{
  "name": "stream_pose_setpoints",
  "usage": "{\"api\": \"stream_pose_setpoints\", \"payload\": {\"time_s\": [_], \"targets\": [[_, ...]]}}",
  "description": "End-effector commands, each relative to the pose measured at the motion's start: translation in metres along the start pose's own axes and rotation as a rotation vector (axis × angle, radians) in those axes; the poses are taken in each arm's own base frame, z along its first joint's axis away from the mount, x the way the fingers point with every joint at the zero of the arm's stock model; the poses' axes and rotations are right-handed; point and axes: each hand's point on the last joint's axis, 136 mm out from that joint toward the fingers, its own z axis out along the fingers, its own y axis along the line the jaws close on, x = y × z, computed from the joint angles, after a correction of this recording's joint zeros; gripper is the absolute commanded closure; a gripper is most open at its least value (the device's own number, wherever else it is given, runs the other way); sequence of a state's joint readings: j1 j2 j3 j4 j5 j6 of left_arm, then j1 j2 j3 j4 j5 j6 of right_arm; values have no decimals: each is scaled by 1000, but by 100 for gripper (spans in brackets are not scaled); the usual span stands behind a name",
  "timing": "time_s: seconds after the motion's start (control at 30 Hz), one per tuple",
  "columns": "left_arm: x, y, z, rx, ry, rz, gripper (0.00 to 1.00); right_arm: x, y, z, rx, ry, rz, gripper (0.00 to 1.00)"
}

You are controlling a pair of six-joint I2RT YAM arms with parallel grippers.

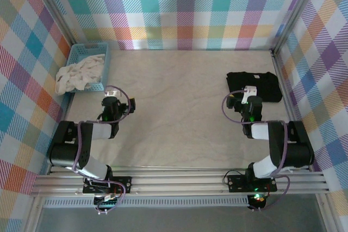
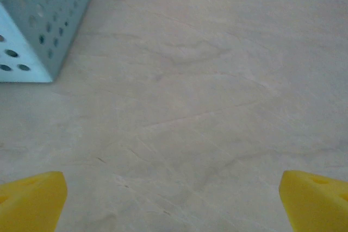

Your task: Fold the inside-out t-shirt

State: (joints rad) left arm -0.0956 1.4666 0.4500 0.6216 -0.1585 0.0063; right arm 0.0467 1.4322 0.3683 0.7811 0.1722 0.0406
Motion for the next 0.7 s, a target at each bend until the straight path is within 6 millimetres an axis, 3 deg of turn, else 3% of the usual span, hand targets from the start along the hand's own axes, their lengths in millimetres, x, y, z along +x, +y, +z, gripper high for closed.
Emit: {"api": "stream_pose_setpoints", "payload": {"time_s": [0.0,0.07,0.13,0.23,0.33,0.47,0.67], "targets": [[-42,21,-25,-107,-44,-123,0,-36,-15,-31,92,-107,64,0],[-63,25,-46,-116,-59,-252,0,-51,-26,-55,137,-145,210,0],[-83,23,-62,-103,-57,-352,0,-70,-16,-75,64,-183,282,0],[-105,20,-73,-90,-63,-417,0,-99,10,-96,-94,-237,320,2],[-125,24,-71,-119,-70,-419,0,-119,53,-101,-242,-191,224,2],[-143,62,-58,-239,-27,-448,0,-118,104,-94,-383,-67,104,1],[-144,128,-20,-375,115,-500,1,-102,128,-81,-454,0,104,0]]}}
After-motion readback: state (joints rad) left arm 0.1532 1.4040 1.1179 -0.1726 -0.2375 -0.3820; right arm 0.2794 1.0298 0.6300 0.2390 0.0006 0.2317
